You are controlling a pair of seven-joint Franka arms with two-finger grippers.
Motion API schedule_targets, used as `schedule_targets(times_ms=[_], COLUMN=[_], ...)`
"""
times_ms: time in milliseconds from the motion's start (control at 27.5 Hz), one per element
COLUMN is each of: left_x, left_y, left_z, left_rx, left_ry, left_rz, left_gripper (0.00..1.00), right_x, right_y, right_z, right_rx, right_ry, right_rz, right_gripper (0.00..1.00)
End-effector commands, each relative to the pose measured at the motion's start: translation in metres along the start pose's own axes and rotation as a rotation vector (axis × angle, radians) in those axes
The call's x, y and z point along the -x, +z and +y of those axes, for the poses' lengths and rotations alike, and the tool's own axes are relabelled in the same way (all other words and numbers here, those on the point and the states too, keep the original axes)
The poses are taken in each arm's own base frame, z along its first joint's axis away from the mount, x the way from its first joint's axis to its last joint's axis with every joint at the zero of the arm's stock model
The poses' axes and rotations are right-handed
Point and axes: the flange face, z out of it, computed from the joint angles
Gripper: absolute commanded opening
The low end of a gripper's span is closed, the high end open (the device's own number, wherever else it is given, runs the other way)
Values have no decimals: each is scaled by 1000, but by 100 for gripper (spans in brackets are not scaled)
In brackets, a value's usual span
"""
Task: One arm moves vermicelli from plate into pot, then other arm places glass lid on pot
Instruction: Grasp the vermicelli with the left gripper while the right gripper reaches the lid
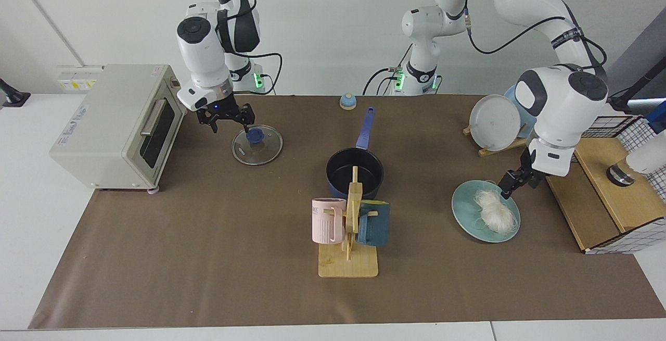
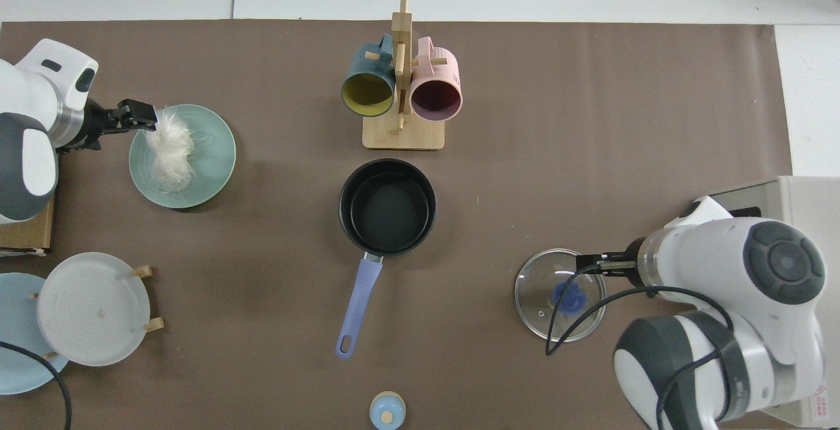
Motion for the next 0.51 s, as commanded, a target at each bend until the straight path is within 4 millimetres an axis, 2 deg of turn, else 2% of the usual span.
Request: schedule_targets(times_ms=[0, 109, 291, 473], left_x=[-4, -2, -2, 5], left_y=[43, 63, 74, 112], left_z=[11, 11, 13, 17], left_rx=[-11, -10, -8, -10], left_ry=[-31, -19, -4, 8], left_rz=[-1, -8, 3, -34], left_gripper=[100, 100, 100, 97], right_x=[30, 38, 47, 56], right_y=[18, 30, 49, 67], right_z=[-22, -27, -26, -23], right_rx=[36, 41, 43, 41], right_ry=[28, 31, 27, 29], right_rz=[35, 37, 37, 45], right_gripper=[100, 100, 100, 100])
